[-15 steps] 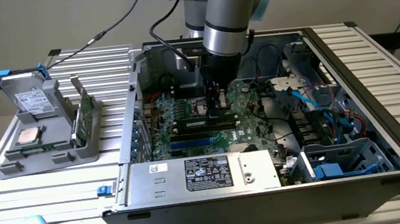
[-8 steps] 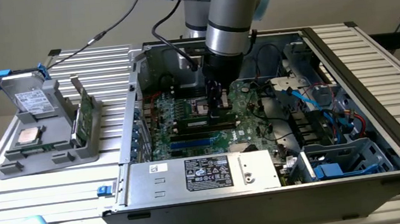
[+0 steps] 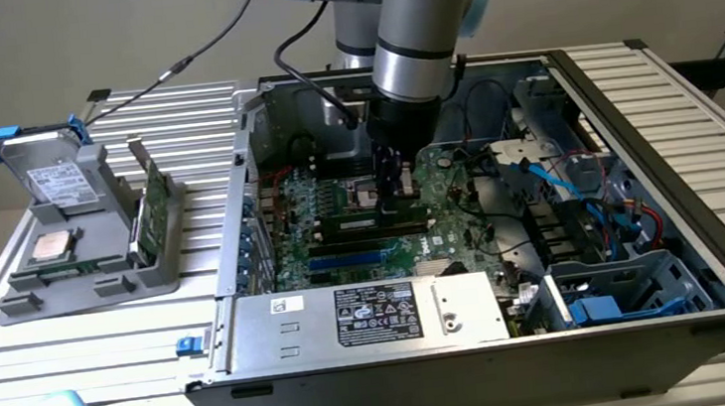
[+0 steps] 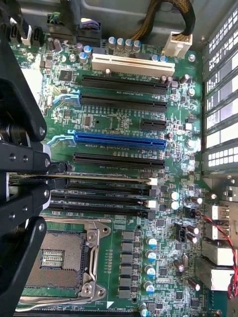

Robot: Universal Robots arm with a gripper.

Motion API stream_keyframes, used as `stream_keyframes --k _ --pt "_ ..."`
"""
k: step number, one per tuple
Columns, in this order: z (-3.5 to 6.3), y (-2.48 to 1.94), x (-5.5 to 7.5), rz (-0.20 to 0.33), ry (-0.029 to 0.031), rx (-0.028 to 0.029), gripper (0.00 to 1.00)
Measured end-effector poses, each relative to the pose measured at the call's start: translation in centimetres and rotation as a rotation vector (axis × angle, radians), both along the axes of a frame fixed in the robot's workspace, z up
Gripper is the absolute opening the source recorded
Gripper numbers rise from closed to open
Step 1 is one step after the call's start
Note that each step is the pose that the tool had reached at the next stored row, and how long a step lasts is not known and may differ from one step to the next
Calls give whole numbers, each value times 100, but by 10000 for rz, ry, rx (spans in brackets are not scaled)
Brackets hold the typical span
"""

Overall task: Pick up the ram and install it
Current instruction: 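Insert the ram into the slot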

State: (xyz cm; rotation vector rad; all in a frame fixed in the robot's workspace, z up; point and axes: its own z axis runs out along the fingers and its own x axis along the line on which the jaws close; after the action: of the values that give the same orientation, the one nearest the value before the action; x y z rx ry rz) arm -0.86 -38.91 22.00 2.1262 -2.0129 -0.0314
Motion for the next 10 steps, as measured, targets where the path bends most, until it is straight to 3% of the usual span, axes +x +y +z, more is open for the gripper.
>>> stream_keyframes --k 10 --pt "-11 4 -2 -74 -1 3 14"
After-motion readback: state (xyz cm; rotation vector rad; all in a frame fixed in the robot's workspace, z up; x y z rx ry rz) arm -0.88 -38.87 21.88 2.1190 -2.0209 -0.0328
